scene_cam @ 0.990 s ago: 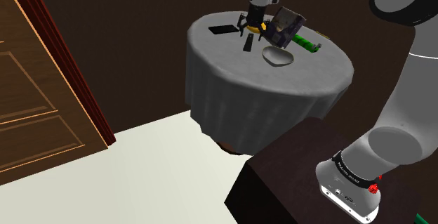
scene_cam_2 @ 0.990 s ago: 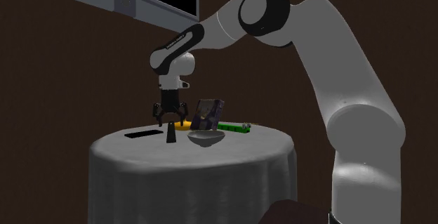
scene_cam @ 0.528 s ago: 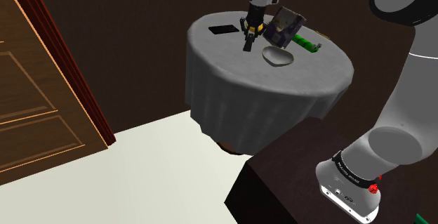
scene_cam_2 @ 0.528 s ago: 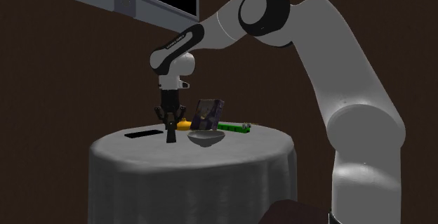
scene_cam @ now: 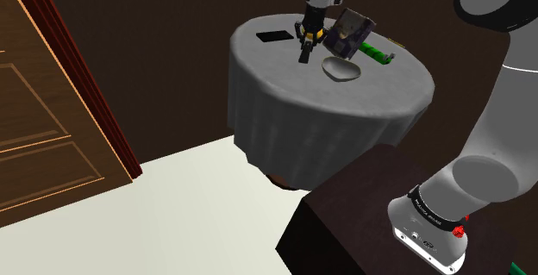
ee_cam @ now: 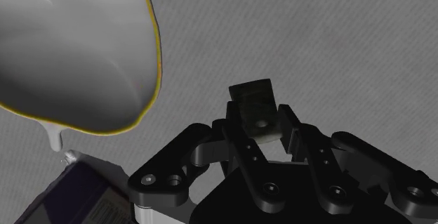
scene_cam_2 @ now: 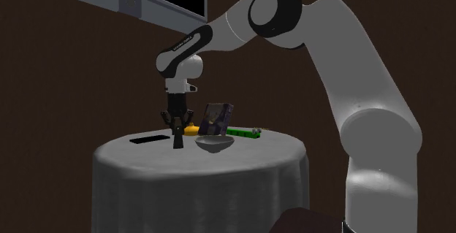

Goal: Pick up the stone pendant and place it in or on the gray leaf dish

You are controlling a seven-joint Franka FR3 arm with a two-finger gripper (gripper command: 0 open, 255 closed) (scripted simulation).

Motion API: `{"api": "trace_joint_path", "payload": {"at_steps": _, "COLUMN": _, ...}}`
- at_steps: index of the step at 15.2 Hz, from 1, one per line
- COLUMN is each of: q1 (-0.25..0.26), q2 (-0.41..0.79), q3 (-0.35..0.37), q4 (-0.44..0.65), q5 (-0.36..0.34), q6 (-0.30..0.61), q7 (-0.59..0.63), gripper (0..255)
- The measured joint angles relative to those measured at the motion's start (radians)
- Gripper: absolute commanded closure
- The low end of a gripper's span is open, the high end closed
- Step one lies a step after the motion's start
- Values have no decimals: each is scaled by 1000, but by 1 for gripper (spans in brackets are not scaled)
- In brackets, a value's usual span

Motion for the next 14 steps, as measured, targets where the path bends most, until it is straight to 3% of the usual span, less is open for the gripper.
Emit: {"api": "trace_joint_path", "payload": {"at_steps": 14, "q1": 2, "q2": -20, "q3": 1, "q4": 147, "q5": 2, "q6": -167, "q7": -5, "gripper": 255}}
